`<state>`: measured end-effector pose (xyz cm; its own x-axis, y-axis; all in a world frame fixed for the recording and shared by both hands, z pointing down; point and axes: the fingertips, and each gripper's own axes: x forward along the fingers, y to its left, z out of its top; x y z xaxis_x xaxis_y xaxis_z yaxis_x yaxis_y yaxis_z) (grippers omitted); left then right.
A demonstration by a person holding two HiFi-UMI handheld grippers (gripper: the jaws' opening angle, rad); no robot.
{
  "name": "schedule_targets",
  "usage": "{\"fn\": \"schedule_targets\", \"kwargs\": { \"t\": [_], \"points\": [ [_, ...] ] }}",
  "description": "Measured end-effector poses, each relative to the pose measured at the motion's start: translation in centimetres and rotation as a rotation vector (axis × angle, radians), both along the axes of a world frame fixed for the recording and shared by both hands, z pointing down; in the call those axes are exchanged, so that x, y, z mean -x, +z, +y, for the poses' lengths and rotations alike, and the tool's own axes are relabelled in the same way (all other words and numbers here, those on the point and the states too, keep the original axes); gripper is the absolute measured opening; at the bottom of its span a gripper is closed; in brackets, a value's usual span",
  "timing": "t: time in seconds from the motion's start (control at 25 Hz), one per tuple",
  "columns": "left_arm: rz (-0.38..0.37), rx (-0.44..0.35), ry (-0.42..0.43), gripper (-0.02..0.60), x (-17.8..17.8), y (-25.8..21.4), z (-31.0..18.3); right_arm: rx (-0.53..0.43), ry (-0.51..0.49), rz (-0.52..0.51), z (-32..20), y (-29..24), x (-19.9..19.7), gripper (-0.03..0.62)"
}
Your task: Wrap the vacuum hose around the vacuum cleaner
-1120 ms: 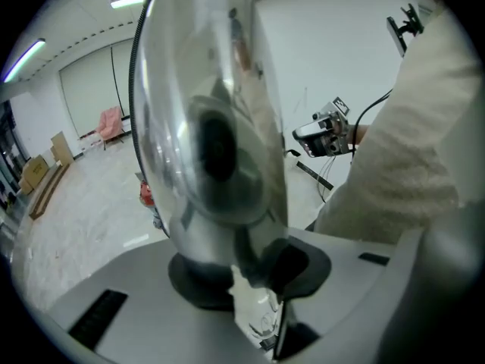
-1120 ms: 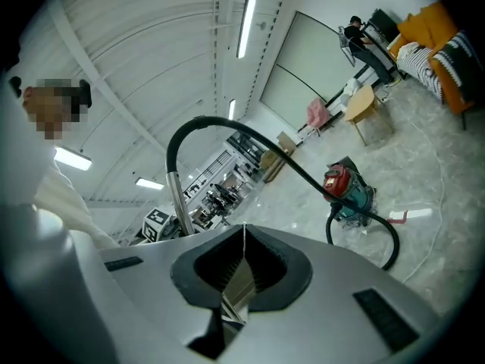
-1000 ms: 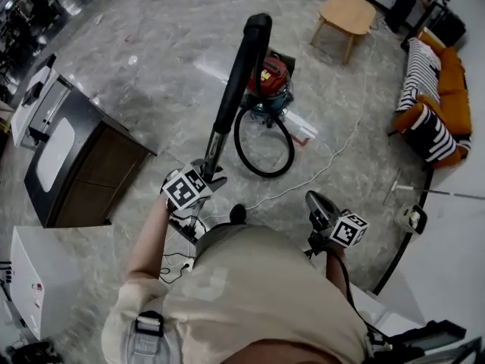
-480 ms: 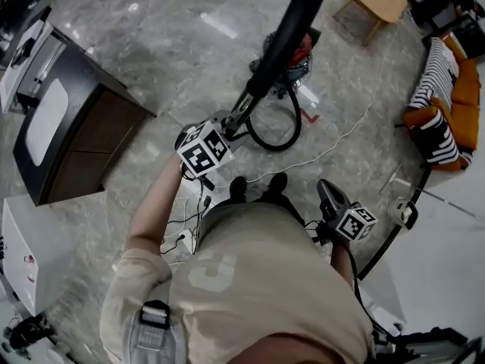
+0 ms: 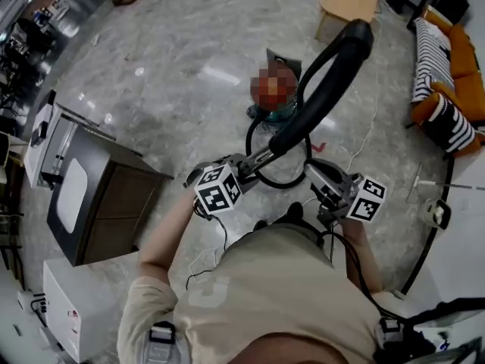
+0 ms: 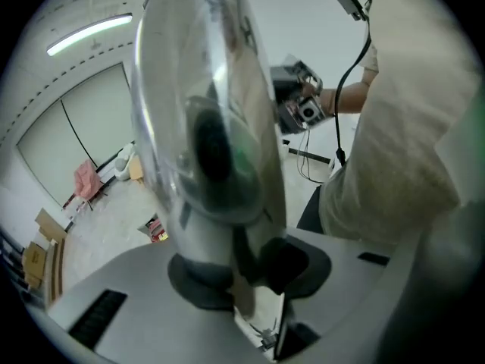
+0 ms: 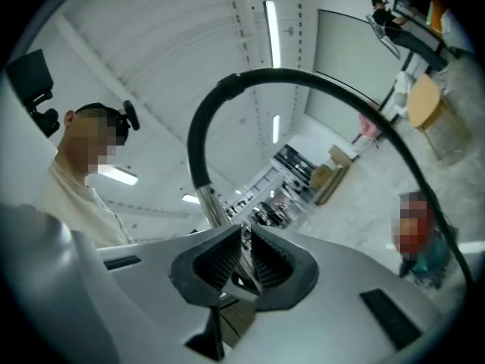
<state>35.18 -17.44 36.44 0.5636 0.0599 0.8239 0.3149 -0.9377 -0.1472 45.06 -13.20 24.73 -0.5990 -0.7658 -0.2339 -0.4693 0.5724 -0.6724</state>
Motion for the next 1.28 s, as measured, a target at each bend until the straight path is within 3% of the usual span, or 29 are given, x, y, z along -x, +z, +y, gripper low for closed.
{"fn": "schedule_targets", "kwargs": {
  "t": [0.08,0.2,0.32,0.56,0.84,1.0,1.04,1.12,1.28],
  "points": [
    [-0.04,-0.034,0.006,0.109,-2.1,0.4,0.0,-0.104,-0.049,-0.02,-0.9,-3.1,-1.2,0.111],
    [-0.086,-0.081,0.009,0.109,-4.6,0.7,-0.3,-0.172,-0.114,-0.066,-2.3,-5.1,-2.2,0.27],
    [-0.103,-0.109,-0.001,0.111,-6.6,0.3,-0.8,-0.21,-0.166,-0.108,-3.0,-6.0,-3.5,0.318],
    [-0.108,-0.072,0.012,0.118,-9.7,1.4,-1.3,-0.343,-0.263,-0.143,-2.1,-8.7,-5.5,0.324],
    [-0.143,0.044,0.045,0.12,-10.4,4.6,-0.6,-0.295,-0.199,-0.2,-6.1,-8.4,-6.6,0.322],
    [-0.112,0.065,0.067,0.121,-11.4,5.7,-3.4,-0.274,-0.14,-0.238,-10.1,-8.2,-7.3,0.319],
    [-0.104,0.072,0.064,0.121,-11.4,6.0,-4.4,-0.274,-0.133,-0.233,-11.2,-8.2,-7.2,0.306],
    [-0.087,0.09,0.054,0.121,-10.9,6.8,-6.7,-0.271,-0.115,-0.197,-13.6,-7.8,-6.3,0.218],
    [-0.047,0.124,0.041,0.121,-8.6,7.9,-11.6,-0.233,-0.068,-0.101,-19.1,-7.0,-3.3,0.188]
  ]
}}
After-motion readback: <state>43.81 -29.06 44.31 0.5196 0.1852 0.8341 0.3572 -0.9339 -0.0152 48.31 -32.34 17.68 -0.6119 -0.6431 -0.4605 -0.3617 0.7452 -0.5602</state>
